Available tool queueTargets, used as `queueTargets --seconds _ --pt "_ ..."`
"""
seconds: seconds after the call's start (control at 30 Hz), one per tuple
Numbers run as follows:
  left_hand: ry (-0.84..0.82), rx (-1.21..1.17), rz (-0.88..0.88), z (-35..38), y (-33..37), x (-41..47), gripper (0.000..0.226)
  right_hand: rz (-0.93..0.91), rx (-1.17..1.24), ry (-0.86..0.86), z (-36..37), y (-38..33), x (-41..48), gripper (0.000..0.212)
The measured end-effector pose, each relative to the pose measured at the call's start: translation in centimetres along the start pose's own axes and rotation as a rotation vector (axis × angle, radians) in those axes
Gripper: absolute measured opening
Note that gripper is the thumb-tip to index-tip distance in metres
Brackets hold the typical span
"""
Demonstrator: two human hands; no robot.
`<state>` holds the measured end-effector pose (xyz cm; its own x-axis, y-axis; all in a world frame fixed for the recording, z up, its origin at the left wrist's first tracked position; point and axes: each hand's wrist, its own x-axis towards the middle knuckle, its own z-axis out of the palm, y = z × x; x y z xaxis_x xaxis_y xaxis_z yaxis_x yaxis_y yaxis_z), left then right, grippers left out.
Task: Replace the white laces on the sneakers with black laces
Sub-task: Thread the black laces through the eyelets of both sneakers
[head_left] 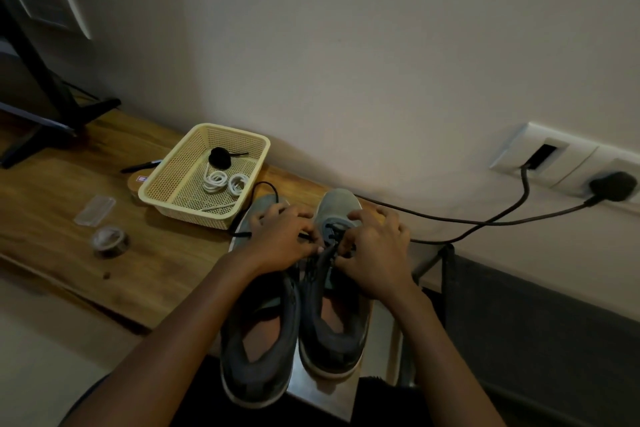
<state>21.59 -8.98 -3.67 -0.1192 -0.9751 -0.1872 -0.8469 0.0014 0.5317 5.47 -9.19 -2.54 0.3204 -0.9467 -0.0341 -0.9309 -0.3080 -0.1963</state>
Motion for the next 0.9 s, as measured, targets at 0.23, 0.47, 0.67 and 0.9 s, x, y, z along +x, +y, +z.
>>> queueTargets --seconds 0.23,0.47,0.67,0.9 --pt "-0.008 -0.059 0.030 0.3 -0.3 0.2 0.009 0.006 0.118 0.003 0.8 -0.3 0.2 0.016" --pt "0.015 -0.070 0.022 0.4 0.0 0.4 0.009 0.191 0.368 0.252 -0.4 2.4 1.3 0.009" --pt "0.024 -0.124 0.033 0.4 -0.1 0.4 0.013 0.179 0.320 -0.178 -2.0 4.7 -0.9 0.033" --pt "0.031 -0.095 -0.004 -0.1 0.4 0.1 0.008 0.102 0.425 -0.338 -2.7 4.2 -1.9 0.023"
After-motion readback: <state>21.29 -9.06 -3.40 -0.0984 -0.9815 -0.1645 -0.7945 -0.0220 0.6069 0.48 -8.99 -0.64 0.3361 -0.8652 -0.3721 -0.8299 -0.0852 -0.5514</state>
